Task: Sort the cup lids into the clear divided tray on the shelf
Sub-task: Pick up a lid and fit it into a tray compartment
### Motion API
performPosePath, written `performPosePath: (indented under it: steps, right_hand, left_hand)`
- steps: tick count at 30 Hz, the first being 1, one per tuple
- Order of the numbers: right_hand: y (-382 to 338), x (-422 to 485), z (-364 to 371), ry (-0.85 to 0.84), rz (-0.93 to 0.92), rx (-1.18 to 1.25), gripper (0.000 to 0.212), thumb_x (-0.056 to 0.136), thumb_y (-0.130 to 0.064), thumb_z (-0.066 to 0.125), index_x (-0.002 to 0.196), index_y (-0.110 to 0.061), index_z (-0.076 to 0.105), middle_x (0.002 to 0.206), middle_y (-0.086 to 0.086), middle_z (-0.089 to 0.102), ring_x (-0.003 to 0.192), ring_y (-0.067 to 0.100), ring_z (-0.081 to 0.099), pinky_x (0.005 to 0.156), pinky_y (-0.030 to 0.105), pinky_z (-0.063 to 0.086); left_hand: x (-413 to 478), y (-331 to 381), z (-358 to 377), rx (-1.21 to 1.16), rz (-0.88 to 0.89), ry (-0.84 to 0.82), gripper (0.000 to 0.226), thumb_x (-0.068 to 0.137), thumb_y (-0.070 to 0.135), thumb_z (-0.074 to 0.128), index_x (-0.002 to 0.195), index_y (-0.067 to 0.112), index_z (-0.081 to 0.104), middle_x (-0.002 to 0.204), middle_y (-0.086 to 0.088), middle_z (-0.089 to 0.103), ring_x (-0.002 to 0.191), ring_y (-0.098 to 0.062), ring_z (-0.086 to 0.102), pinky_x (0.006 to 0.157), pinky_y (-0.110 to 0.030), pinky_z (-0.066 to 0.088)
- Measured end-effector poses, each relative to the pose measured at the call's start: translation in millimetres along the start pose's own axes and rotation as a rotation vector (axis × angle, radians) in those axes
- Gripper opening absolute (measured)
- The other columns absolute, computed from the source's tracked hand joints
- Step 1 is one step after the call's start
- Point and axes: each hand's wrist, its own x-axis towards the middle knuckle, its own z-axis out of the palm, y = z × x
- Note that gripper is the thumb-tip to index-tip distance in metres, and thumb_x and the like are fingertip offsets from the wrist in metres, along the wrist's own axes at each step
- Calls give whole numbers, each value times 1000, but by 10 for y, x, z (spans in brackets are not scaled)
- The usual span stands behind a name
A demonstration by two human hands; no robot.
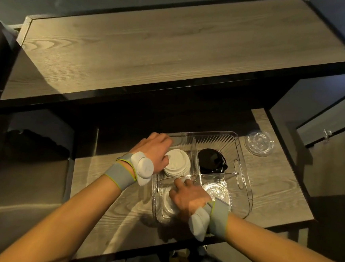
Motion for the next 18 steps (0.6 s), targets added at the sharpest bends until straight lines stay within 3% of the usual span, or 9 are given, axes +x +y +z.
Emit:
performPosePath:
  steps: [3,7,11,14,16,18]
  right_hand:
    - [-48,129,88,22,46,-7,39,102,-26,35,138,-12,41,139,16,45,121,37,50,92,44,44]
    - [-67,129,28,-81,-20,-196,40,100,-19,44,139,-9,45,145,9,38,130,35,41,95,43,45]
    - [20,8,-58,-131,-111,-144,42,95,-22,53,135,-11,49,145,10,39,133,39,37,102,47,43]
    - [115,-202,-209,37,-200,-12,34,93,-29,53,122,-12,57,126,10,56,114,34,56,92,43,50]
    - [294,-398,-358,181,-212,98,33,92,-34,53,120,-17,59,117,7,63,104,29,63,83,42,55]
    - [578,-593,-532,289,-192,192,32,93,-37,54,120,-21,59,116,3,63,103,23,62,83,40,54]
  left_hand:
    - [6,11,0,4,-5,-2,52,91,26,51,139,15,37,145,-3,39,134,-25,33,107,-44,38]
    - [12,1,27,13,-17,-18,51,91,30,51,139,15,38,145,-4,39,133,-25,34,106,-45,38]
    - [56,110,-8,32,-20,-19,51,92,33,51,139,18,37,145,-1,39,135,-24,32,111,-46,32]
    - [134,233,-77,93,-28,31,49,92,34,49,138,19,38,144,0,39,137,-23,30,117,-46,19]
    - [255,426,-121,69,15,57,49,92,33,48,138,19,39,144,0,40,136,-22,31,115,-44,23]
    - [436,691,-162,45,86,80,48,92,32,49,137,18,40,143,0,41,135,-22,33,112,-41,28]
